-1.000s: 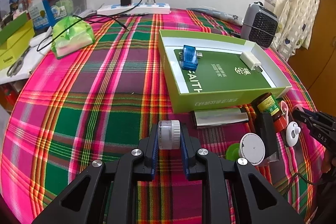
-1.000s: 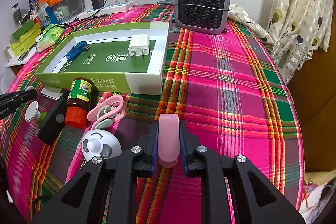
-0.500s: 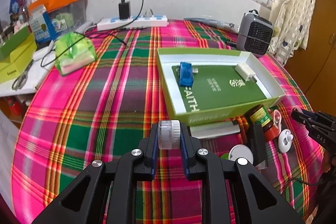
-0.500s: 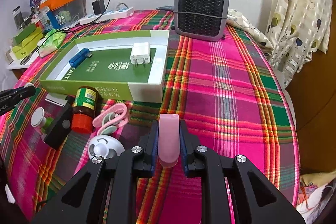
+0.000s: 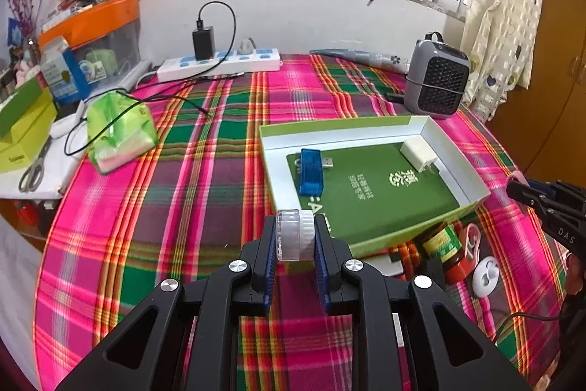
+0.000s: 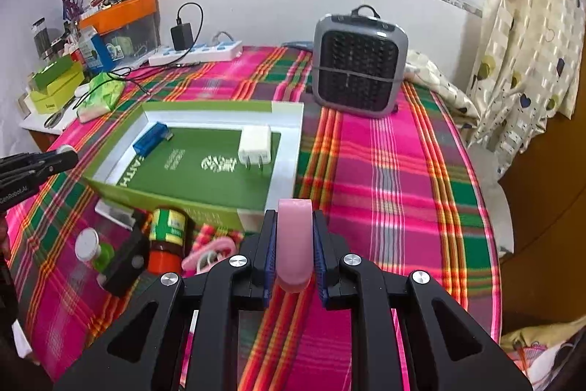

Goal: Organize rigid objects
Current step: 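Carry the white cap and pink clip with both grippers over the green box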

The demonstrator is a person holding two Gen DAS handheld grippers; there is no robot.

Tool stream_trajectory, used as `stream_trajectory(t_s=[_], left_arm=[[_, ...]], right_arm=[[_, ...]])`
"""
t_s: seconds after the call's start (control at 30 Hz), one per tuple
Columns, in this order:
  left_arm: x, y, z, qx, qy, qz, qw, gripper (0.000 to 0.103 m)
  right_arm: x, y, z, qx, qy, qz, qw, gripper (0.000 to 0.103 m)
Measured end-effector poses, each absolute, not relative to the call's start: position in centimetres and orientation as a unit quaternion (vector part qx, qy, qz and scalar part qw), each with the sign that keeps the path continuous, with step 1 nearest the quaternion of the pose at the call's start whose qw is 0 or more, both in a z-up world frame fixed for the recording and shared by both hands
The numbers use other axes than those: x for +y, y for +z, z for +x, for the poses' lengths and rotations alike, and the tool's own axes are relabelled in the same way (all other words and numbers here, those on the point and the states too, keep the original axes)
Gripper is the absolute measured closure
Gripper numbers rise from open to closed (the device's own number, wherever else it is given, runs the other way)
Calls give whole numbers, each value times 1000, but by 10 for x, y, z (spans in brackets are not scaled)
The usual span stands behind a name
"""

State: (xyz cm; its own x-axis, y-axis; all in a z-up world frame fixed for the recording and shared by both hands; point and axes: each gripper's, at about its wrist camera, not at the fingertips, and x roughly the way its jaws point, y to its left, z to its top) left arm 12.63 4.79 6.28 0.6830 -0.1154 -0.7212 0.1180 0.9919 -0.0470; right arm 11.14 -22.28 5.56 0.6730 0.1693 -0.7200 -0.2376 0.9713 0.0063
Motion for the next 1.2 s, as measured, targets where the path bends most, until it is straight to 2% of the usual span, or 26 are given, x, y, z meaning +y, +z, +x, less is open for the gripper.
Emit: stream_trajectory(t_s=[0.5, 1.2], left_arm=[[31, 61, 165, 401, -80, -4, 913, 85], [20, 34, 198, 432, -84, -10, 898, 85]], right_arm=[[-187, 61, 159, 397, 154, -41, 904, 84], [-144, 29, 229, 443, 184, -56, 875, 84]])
